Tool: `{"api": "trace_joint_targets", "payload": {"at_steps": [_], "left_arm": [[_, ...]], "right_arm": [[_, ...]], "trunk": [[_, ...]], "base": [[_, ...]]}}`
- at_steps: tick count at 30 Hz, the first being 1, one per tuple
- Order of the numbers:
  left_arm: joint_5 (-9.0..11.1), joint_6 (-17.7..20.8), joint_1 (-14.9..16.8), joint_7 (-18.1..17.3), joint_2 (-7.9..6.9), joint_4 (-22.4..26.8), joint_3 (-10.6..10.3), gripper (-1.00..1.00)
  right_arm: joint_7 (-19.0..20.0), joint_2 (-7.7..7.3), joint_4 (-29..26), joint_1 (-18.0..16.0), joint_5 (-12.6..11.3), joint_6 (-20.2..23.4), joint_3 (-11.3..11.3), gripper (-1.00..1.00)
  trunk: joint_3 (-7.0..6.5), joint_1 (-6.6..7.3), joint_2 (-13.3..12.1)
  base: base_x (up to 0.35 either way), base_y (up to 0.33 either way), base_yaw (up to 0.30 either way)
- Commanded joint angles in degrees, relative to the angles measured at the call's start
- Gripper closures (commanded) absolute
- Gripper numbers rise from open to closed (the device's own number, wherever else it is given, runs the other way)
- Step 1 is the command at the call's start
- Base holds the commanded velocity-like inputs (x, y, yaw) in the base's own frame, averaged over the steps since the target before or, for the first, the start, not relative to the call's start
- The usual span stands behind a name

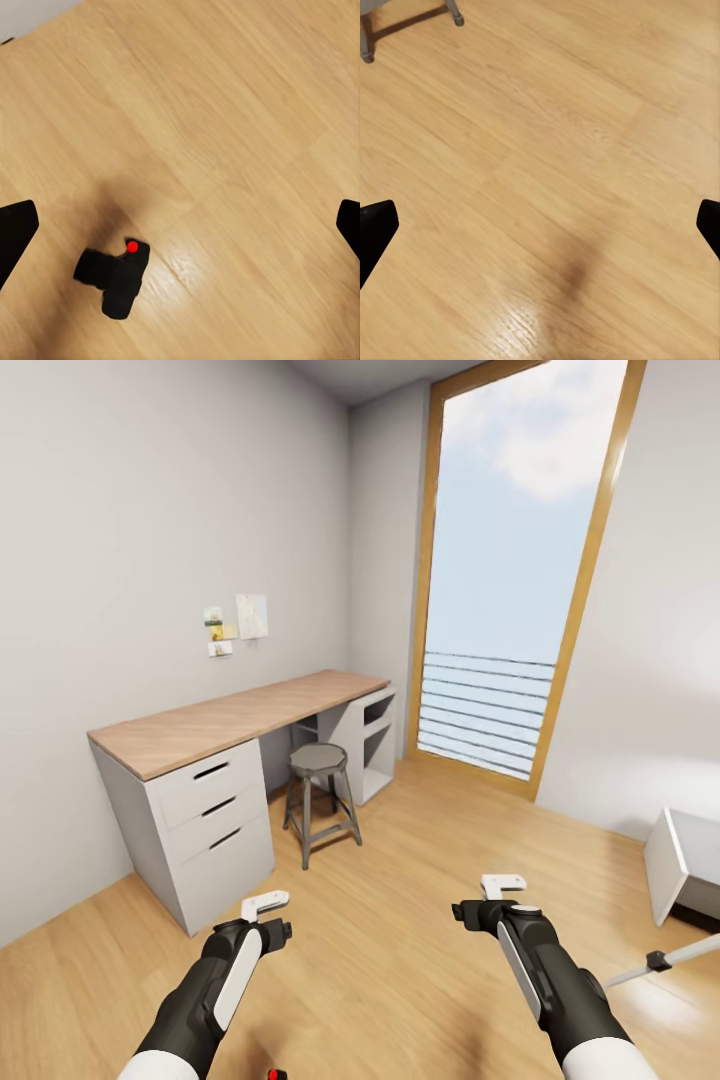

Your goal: Attach the digital camera to the camera tripod in the bedroom.

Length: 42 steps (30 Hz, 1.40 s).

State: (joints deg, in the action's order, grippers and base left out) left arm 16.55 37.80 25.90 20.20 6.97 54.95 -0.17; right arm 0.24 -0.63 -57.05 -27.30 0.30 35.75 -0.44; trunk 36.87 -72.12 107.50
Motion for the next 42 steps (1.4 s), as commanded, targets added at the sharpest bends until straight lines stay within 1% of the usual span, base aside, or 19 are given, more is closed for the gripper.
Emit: {"api": "trace_joint_targets", "payload": {"at_steps": [1,17,34,42], "left_arm": [[0.6,0.1,0.0,0.5,0.00,0.1,0.0,-1.00],[0.4,-0.3,0.0,0.5,0.04,0.7,-0.1,-1.00],[0.4,-0.3,0.0,0.6,0.05,0.0,-0.3,-1.00],[-0.6,-0.2,0.0,0.6,0.01,-0.3,-0.4,-1.00]], "right_arm": [[0.0,0.00,-0.1,0.0,0.0,0.3,0.0,-1.00],[0.0,0.07,-0.1,0.0,-0.1,0.3,-0.1,-1.00],[0.0,0.10,0.1,0.0,-0.1,-0.1,0.0,-1.00],[-0.2,0.11,0.1,0.0,-0.1,-0.6,-0.1,-1.00]], "trunk": [[0.25,-0.22,0.4],[3.12,-3.73,6.9],[6.17,-7.47,13.7],[7.61,-9.23,16.9]], "base": [[0.000,0.000,0.000],[0.000,0.000,0.000],[0.000,0.000,0.000],[0.000,0.000,0.000]]}}
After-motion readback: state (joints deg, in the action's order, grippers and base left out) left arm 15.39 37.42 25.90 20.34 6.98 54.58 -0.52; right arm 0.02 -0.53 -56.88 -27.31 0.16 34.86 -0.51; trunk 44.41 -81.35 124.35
